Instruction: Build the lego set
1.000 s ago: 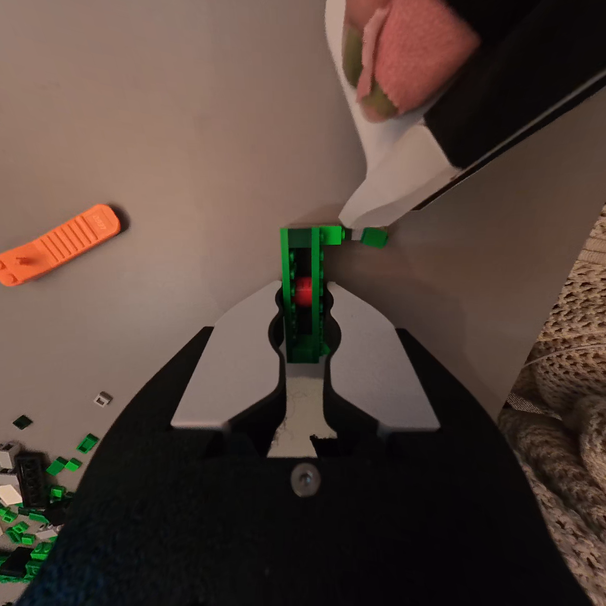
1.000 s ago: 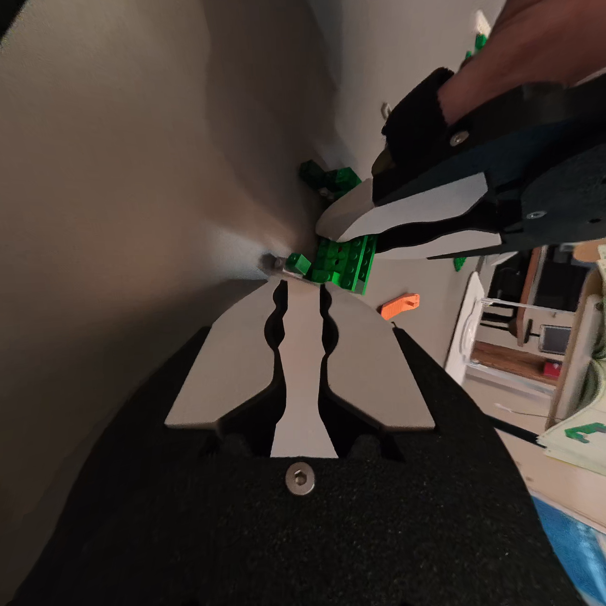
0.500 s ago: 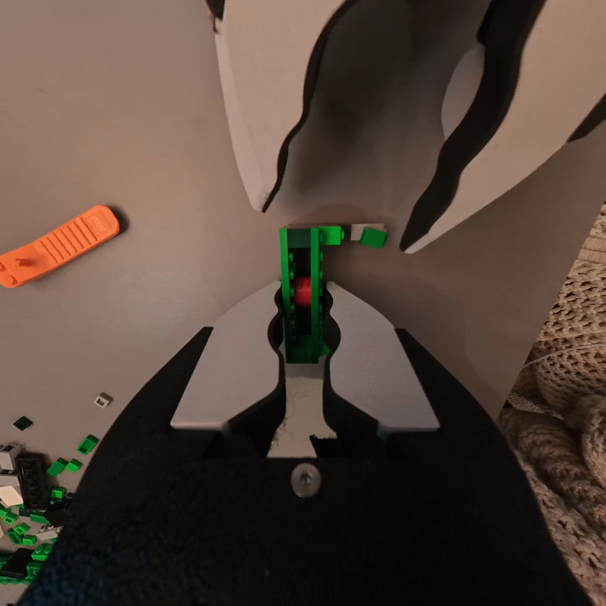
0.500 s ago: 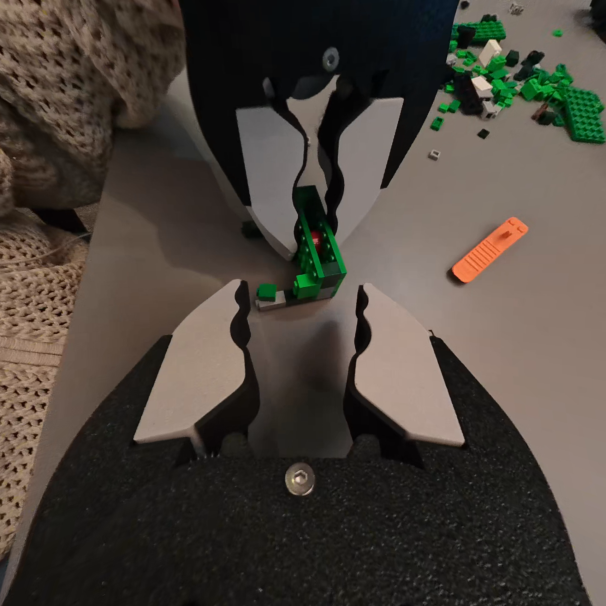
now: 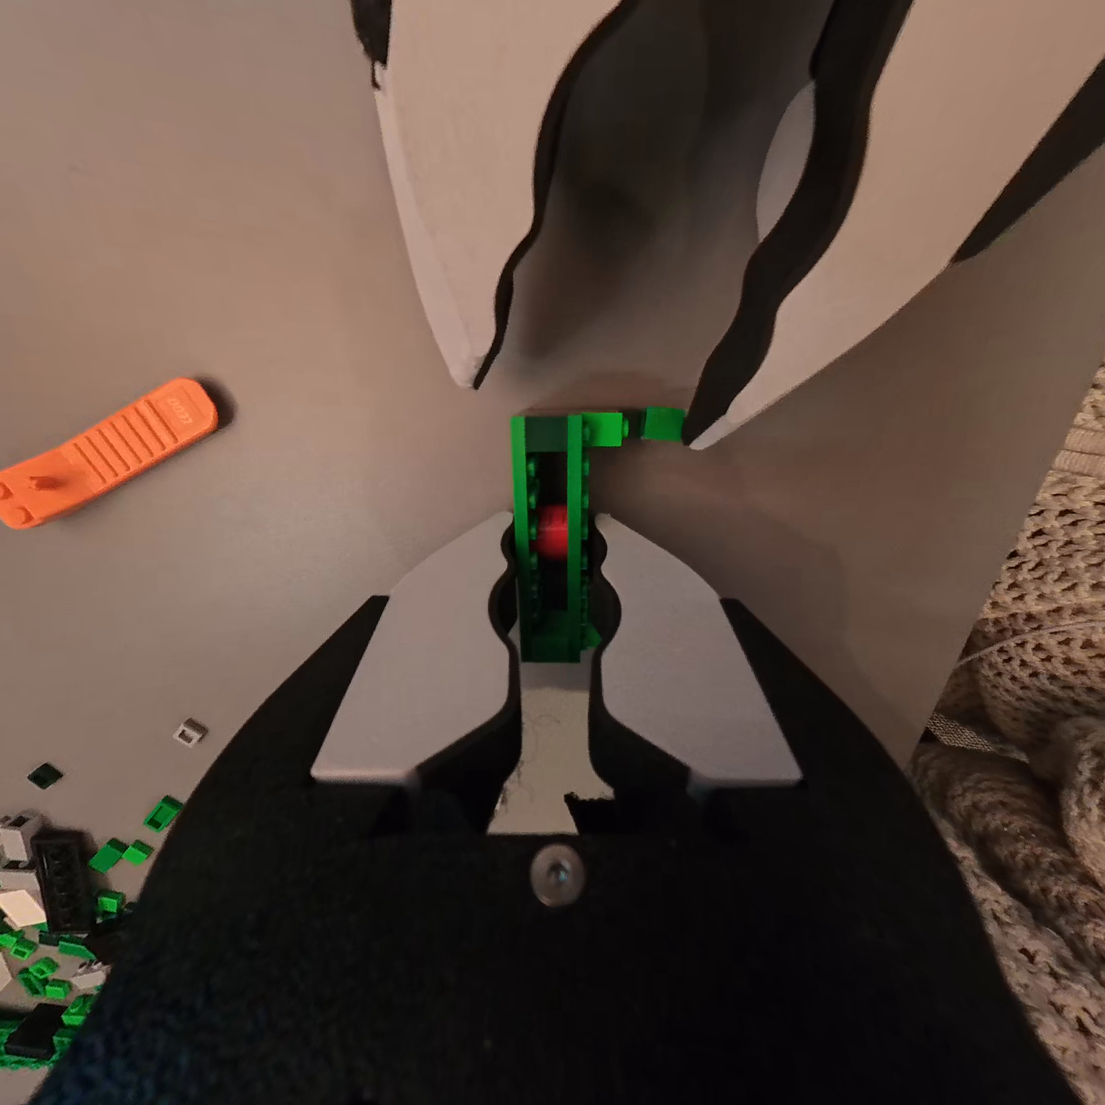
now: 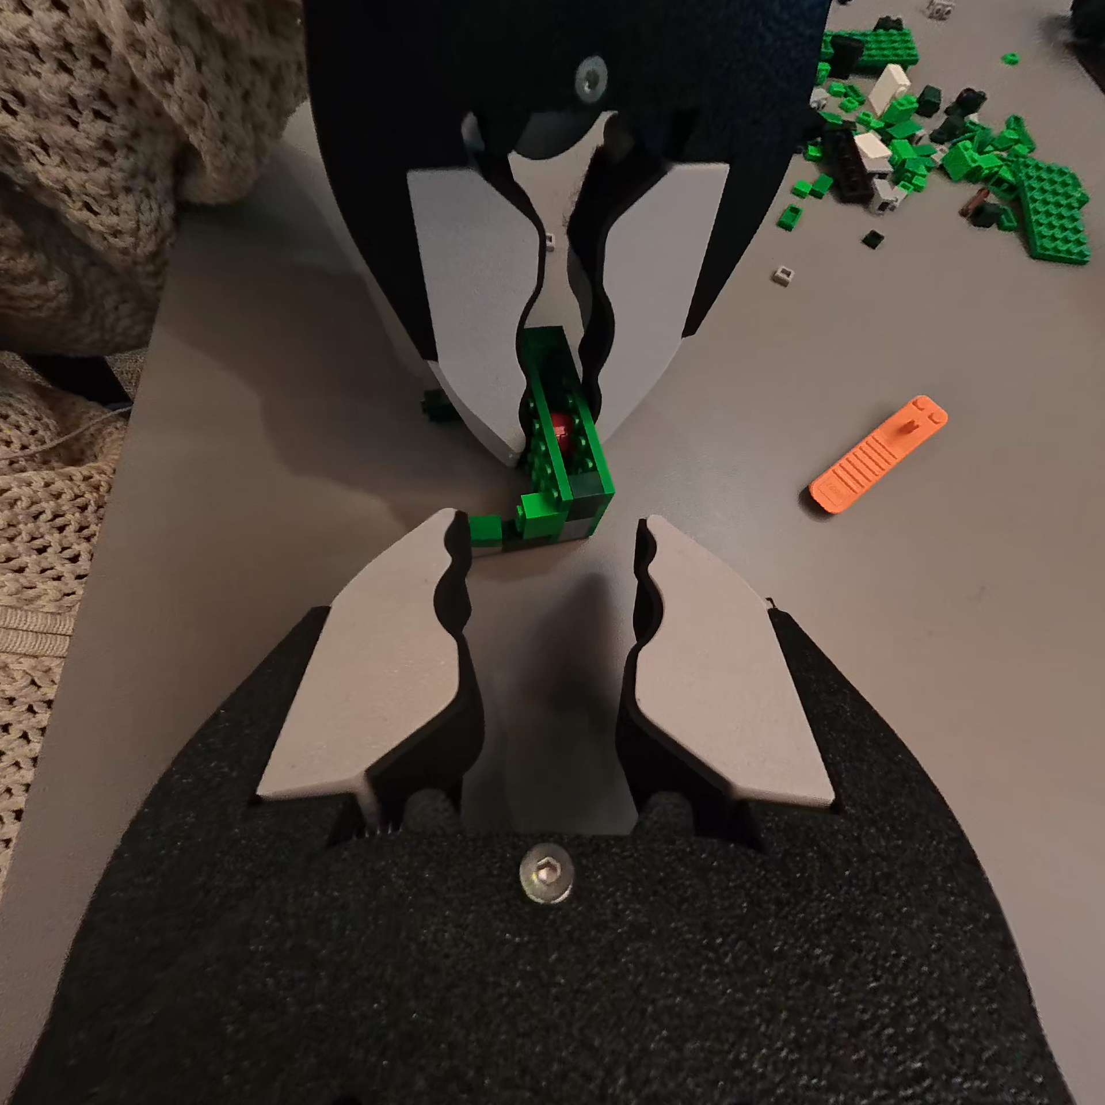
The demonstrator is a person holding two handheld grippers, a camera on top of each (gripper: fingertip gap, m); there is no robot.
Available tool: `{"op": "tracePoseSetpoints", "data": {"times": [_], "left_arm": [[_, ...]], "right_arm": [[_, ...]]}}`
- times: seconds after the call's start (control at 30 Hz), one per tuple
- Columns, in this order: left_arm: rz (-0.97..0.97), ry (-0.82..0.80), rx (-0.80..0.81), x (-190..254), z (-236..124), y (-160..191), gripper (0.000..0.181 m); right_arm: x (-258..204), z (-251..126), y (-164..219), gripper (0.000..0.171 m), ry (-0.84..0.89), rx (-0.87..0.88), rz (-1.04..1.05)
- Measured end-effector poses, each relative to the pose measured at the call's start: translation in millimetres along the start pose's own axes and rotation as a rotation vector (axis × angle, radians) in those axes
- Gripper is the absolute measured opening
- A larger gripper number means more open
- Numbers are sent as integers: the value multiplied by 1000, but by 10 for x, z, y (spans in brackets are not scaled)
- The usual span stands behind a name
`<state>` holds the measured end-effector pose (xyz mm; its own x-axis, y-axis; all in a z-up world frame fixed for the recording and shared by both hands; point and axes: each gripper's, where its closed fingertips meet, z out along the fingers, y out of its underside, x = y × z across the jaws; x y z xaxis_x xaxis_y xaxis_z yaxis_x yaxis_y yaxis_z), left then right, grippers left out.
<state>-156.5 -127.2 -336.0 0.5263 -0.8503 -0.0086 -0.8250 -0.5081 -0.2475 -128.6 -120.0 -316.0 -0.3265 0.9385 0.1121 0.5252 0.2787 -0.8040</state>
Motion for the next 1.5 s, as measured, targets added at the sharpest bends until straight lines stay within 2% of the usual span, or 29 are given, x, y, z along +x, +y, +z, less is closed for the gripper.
{"op": "tracePoseSetpoints", "data": {"times": [0.43,0.8,0.97,1.27,1.5], "left_arm": [[11,4,-5,17,-2,2,20],[14,6,-6,27,-6,4,20],[15,6,-5,32,-8,5,20],[12,7,3,38,-11,4,19],[12,7,7,39,-12,0,20]], "right_arm": [[-59,1,-2,55,-188,7,-20],[-83,18,-36,57,-274,23,-87],[-74,60,-30,61,-280,4,-95],[-45,95,-20,54,-235,-14,-111],[-43,83,-27,55,-234,-7,-107]]}}
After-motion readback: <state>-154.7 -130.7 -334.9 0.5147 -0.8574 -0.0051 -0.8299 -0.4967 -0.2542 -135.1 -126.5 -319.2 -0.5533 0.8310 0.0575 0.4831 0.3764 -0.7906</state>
